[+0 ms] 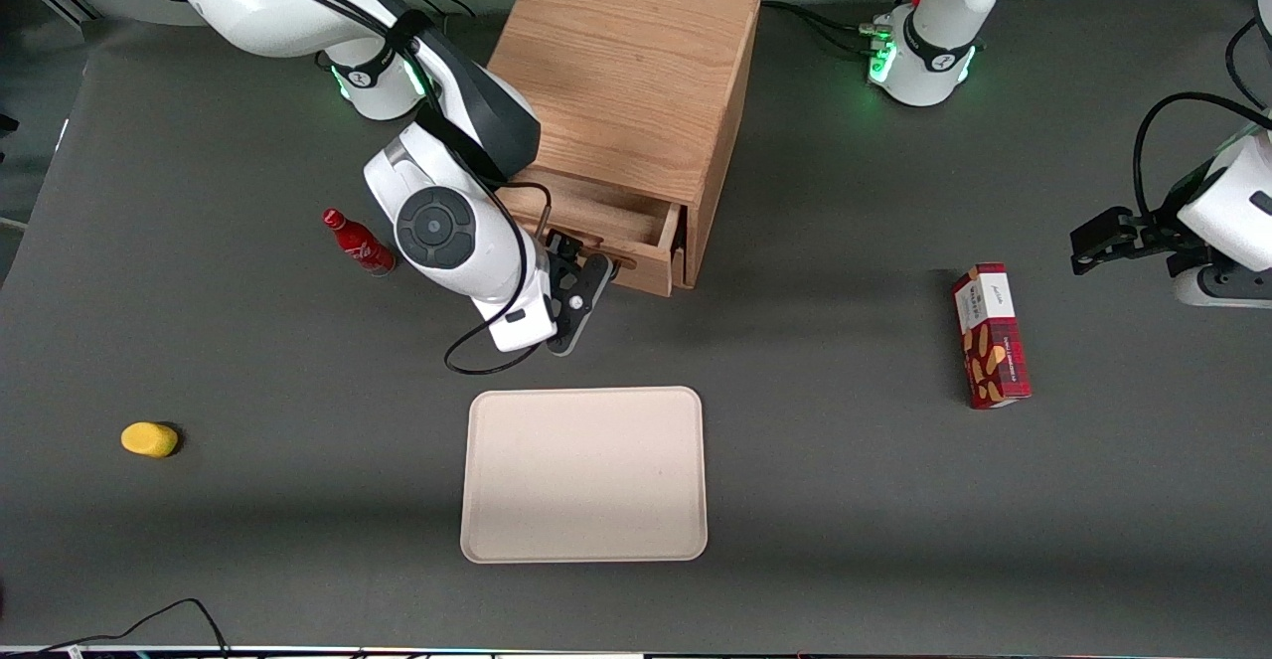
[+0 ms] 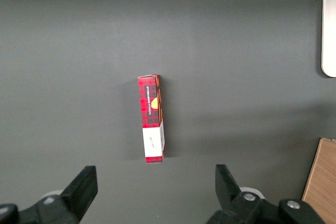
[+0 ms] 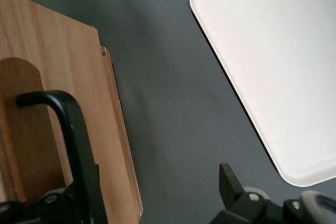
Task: Close top drawer
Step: 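Push the drawer fully shut with the right gripper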
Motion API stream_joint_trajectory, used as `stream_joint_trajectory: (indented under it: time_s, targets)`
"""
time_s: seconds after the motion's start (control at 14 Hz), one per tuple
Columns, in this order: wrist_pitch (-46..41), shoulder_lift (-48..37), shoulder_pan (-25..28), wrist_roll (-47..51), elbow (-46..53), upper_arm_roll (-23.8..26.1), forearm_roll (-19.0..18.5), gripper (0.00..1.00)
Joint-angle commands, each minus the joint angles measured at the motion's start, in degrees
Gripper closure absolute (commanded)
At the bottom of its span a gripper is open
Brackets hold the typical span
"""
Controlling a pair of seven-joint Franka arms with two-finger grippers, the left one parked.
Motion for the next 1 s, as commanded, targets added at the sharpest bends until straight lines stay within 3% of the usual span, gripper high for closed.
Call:
stream_joint_trajectory:
  time_s: [0.0,0.29,0.43,0.93]
  targets:
    - [-0.6,-2.3,-1.3,1.6,-4.0,1.5,-1.9,0.0]
    - [-1.0,-2.8,-1.6,2.9,-5.4,2.5,-2.3,0.0]
    - [-1.0,-2.9,-2.5,5.0,-5.9,4.8,-4.4,0.0]
    - [-1.0,-3.8,-2.8,6.2,-7.9,6.6,-4.5,0.0]
